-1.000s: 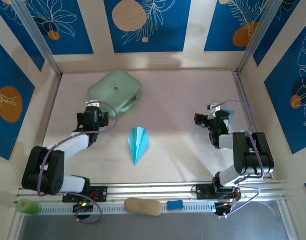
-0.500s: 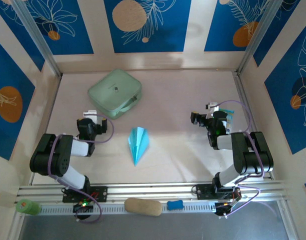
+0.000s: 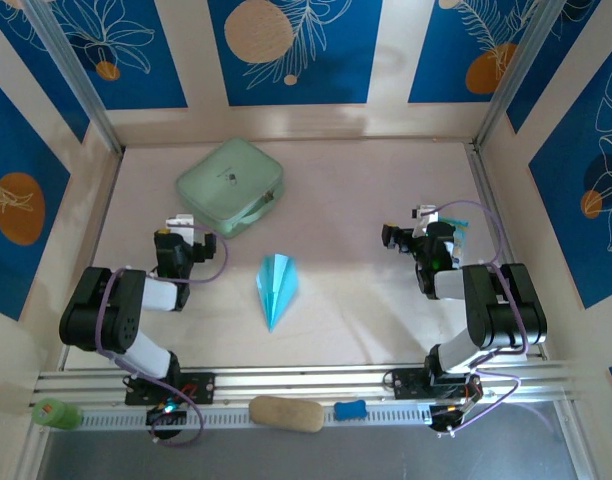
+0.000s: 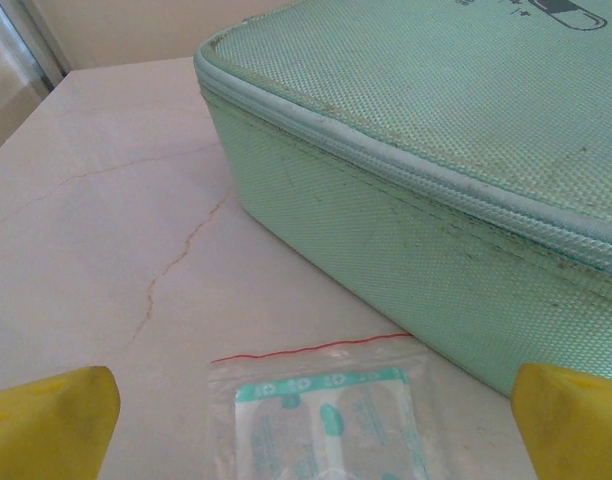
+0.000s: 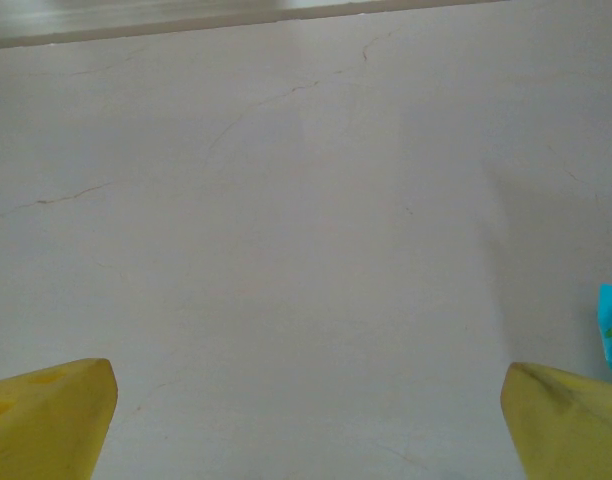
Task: Fold a paper plane with a square sheet of paper (pick it up from the middle)
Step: Reset both arms
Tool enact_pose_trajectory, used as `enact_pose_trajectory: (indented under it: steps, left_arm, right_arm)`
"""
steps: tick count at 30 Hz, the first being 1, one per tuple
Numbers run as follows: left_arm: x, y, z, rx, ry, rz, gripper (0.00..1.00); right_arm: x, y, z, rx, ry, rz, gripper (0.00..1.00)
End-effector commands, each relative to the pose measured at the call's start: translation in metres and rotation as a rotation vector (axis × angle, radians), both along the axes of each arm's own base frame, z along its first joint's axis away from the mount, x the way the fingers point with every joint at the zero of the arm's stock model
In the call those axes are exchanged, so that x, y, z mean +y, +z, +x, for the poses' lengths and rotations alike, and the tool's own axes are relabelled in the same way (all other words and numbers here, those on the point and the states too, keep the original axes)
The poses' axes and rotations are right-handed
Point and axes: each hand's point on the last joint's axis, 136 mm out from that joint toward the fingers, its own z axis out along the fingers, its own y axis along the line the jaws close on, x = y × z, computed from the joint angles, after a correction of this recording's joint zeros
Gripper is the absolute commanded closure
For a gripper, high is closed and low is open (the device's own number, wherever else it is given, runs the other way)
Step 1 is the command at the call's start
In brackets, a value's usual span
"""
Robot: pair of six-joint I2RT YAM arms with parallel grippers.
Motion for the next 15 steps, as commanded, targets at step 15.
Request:
enact_pose_trajectory:
  steps: [15]
  left_arm:
    - [-0.0048, 0.0119, 0.0079, -0.042, -0.023, -0.008, 0.0]
  right_arm:
    - [-0.0012, 0.0145, 0.0074, -0.047, -0.003, 0.008, 0.01]
